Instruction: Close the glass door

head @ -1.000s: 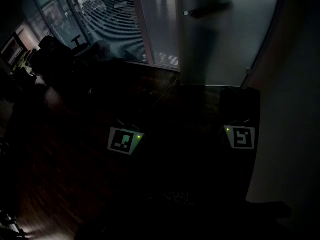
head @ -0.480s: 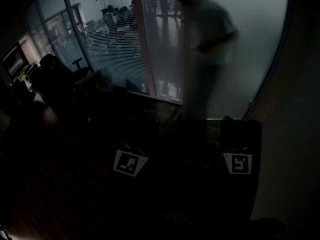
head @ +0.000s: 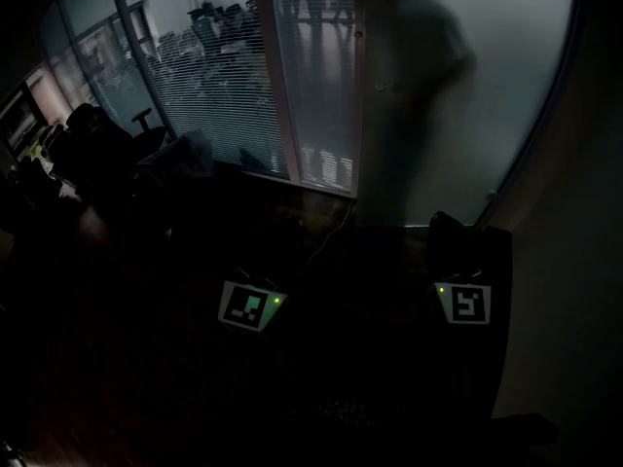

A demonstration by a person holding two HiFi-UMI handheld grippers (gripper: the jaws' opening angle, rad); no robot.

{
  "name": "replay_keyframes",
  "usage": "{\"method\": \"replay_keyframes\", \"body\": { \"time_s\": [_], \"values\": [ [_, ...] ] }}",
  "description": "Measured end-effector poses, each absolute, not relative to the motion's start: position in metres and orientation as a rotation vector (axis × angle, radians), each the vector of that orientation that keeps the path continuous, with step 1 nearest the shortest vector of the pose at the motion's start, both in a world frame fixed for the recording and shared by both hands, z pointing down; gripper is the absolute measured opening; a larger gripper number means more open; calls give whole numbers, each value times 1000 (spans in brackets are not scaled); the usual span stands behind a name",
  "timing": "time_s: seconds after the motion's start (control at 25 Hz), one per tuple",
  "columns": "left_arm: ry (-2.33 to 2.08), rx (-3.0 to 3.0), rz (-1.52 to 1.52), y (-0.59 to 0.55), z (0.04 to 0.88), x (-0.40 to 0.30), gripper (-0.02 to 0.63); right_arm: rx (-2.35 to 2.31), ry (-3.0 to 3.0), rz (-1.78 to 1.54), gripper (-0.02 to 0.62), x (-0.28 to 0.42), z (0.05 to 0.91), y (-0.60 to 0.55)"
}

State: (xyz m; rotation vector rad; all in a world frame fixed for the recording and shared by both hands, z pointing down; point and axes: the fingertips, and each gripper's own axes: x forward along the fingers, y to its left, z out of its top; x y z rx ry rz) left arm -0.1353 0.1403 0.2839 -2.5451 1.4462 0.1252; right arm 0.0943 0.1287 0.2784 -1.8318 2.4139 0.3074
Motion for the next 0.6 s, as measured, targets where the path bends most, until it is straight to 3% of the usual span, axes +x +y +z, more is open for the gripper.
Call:
{"method": "replay_keyframes", "body": {
  "time_s": [0.6],
  "values": [
    [1462,-2530,85,78,289,-135,2,-1805,2427,281,5,94,285,57]
  ]
}}
